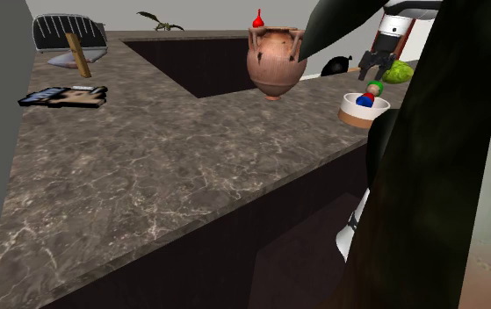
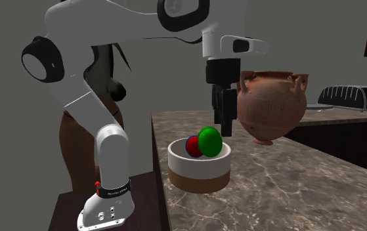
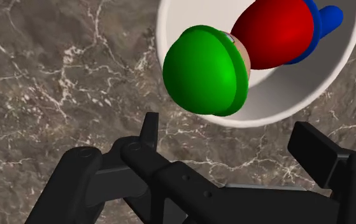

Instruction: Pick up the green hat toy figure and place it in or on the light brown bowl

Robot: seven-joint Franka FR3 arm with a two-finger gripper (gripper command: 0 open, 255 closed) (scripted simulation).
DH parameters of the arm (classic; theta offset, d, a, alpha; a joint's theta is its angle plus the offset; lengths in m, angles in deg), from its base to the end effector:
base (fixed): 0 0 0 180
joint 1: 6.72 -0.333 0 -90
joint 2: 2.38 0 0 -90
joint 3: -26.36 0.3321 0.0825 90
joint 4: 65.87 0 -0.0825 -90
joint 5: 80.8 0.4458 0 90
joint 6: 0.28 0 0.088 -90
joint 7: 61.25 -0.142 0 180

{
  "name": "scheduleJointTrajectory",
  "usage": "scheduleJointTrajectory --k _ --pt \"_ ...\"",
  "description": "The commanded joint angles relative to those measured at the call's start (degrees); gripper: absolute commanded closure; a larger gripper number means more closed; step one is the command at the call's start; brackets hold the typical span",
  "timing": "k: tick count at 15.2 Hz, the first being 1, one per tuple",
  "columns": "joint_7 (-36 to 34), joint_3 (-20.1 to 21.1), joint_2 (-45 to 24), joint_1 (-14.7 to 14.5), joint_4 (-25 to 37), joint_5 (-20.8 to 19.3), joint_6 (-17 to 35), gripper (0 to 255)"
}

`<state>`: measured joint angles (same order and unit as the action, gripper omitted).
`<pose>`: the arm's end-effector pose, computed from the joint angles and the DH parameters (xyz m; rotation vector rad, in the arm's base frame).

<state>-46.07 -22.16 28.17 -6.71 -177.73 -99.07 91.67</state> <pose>0.2499 -0.4514 0.5801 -2.9924 0.7731 -0.0896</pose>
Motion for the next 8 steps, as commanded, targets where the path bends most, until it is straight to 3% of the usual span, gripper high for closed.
scheduleJointTrajectory --k 1,8 --pt "-0.4 -0.3 0.2 0.1 -1.5 -0.1 1.5 0" --pt "-0.7 -0.7 0.6 0.4 -4.5 -0.7 4.1 0"
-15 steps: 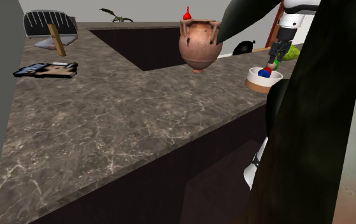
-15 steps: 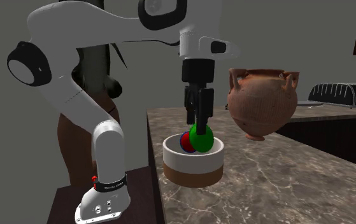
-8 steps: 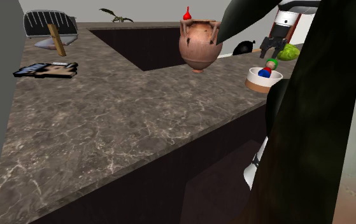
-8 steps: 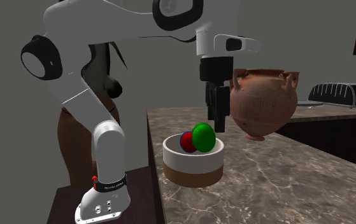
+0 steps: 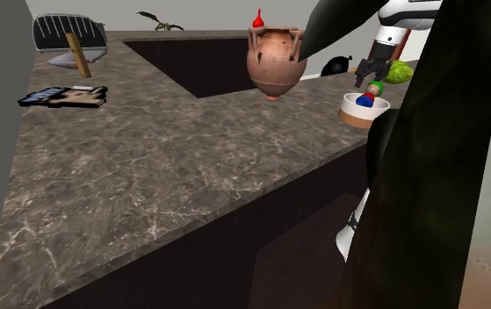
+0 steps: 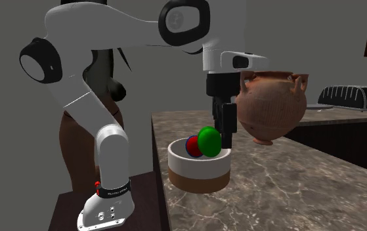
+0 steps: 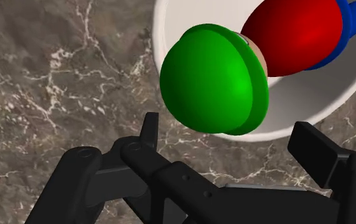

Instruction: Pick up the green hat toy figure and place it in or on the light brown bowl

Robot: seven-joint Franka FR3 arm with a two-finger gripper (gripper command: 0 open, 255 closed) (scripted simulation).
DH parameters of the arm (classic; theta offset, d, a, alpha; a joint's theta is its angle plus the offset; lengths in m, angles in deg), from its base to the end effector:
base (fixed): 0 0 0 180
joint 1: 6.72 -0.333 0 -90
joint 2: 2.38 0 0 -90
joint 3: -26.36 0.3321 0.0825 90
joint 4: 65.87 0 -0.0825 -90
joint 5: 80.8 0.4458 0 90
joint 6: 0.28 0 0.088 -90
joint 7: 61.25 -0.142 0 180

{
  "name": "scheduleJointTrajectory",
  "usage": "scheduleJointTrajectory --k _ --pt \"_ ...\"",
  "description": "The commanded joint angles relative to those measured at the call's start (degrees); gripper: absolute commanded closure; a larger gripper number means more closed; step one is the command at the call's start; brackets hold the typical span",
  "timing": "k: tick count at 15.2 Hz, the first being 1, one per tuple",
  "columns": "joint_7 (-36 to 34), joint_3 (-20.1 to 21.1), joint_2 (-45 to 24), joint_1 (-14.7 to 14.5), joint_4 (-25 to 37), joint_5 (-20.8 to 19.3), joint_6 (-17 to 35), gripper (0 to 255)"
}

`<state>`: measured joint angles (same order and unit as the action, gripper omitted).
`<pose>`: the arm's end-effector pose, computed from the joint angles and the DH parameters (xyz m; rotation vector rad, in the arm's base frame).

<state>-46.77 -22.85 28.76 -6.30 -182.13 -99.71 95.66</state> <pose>0.2527 -0.4502 0.5479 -2.9896 0.7797 -0.0924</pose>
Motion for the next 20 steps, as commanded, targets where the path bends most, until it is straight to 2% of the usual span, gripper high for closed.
scheduleJointTrajectory --k 1,4,5,14,15,18,20 --pt "0.0 0.0 0.0 0.0 -0.1 0.0 0.1 0" --pt "0.0 0.0 0.0 0.0 -0.1 0.0 0.1 0" --pt "0.0 0.0 0.0 0.0 -0.1 0.0 0.1 255" --pt "-0.1 0.1 0.1 0.0 0.0 0.0 -0.1 255" --pt "-0.1 0.1 0.1 0.0 0.0 0.0 -0.1 0" --pt "-26.2 9.3 1.6 10.0 -4.1 1.6 -3.0 0" --pt "-44.1 15.0 2.3 15.4 -6.1 3.8 -5.1 0"
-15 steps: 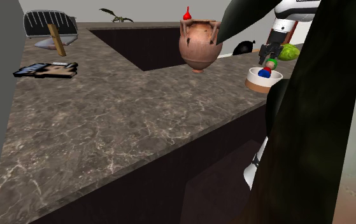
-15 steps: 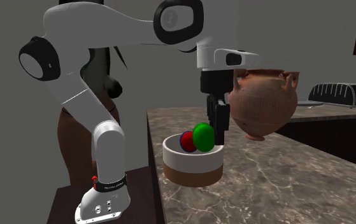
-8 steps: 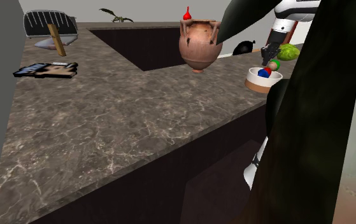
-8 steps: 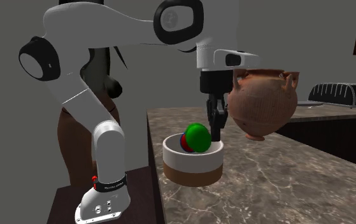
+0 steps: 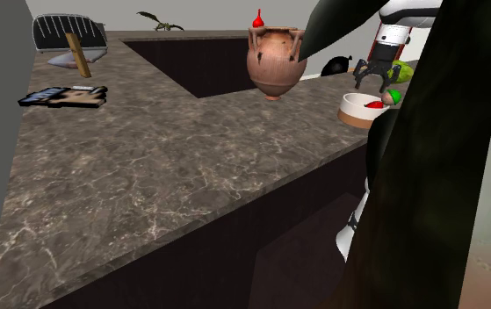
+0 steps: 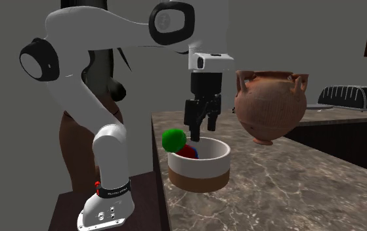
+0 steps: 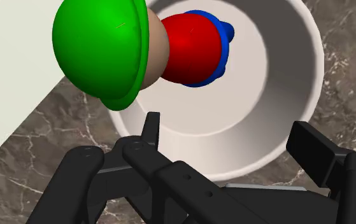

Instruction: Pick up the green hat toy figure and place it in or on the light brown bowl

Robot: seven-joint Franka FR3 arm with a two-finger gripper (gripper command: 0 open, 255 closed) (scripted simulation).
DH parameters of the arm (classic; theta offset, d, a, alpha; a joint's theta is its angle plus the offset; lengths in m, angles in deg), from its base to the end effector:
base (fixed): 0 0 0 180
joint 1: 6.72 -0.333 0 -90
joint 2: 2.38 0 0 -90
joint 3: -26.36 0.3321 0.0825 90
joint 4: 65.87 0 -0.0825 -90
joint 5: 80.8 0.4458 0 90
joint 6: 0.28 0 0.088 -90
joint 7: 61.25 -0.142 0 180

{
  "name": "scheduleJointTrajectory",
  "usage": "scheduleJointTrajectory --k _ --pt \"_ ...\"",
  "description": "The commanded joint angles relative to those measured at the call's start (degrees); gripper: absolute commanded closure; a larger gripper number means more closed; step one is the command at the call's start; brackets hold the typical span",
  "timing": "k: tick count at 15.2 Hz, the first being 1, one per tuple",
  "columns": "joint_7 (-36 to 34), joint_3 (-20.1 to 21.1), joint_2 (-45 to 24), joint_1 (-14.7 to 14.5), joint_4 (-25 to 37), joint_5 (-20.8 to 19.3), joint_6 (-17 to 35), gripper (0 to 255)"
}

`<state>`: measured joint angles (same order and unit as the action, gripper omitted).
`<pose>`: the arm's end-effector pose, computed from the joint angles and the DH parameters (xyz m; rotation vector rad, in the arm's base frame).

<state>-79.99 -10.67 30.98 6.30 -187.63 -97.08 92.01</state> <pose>0.2356 -0.4044 0.5506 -2.6314 1.6063 0.0216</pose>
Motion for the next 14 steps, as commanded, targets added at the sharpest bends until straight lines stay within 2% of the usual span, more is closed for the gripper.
scheduleJointTrajectory --k 1,8,14 --pt "-12.8 3.5 0.1 3.5 -0.7 1.5 -1.7 0" --pt "-13.3 2.7 1.1 4.2 -7.2 0.5 3.8 0" --pt "-13.0 3.1 0.9 4.8 -7.2 0.8 3.9 0"
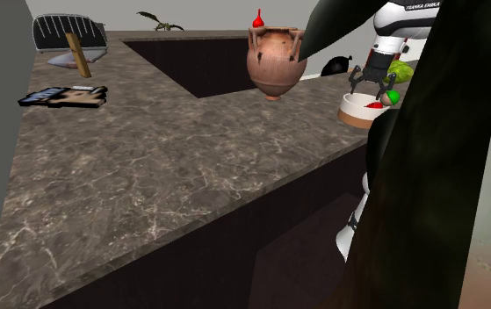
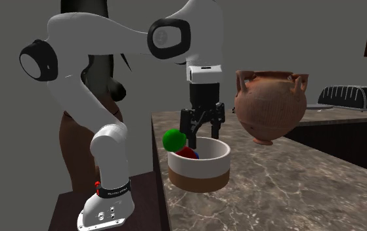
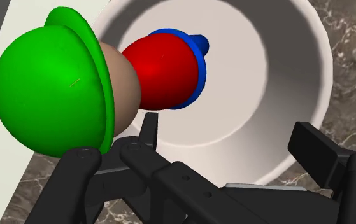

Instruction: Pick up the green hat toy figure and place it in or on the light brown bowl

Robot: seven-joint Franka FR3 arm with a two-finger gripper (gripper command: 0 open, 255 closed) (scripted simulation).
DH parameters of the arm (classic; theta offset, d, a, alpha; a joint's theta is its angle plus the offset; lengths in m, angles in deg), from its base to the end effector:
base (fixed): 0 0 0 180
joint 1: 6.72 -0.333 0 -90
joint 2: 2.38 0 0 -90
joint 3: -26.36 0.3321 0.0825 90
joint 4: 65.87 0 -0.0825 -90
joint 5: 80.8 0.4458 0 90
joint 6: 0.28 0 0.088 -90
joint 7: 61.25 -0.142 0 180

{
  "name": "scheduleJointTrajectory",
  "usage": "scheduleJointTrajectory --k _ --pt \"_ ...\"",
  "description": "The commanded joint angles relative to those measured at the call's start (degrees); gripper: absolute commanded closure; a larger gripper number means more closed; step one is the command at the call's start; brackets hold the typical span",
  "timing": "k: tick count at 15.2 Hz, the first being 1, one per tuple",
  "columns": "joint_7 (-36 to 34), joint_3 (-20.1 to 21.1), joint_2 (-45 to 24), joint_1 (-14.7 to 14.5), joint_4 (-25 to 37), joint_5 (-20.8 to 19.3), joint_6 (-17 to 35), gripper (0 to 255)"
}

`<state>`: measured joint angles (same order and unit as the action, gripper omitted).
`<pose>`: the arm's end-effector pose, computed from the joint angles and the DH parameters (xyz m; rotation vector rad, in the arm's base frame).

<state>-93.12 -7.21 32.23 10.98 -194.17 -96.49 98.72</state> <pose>0.2391 -0.3928 0.5208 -2.4395 1.9050 -0.0353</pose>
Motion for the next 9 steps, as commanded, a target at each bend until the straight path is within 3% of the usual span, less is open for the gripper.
scheduleJointTrajectory --k 1,2,3,9 --pt "0.2 -0.2 -0.4 0.2 -0.7 0.3 -2.8 0" --pt "0.3 -0.2 -0.5 0.3 -0.7 0.3 -2.8 0" --pt "0.0 0.0 -0.5 0.2 -0.8 0.4 -2.6 255" --pt "0.0 0.0 -0.4 0.3 -0.8 0.4 -2.8 255"
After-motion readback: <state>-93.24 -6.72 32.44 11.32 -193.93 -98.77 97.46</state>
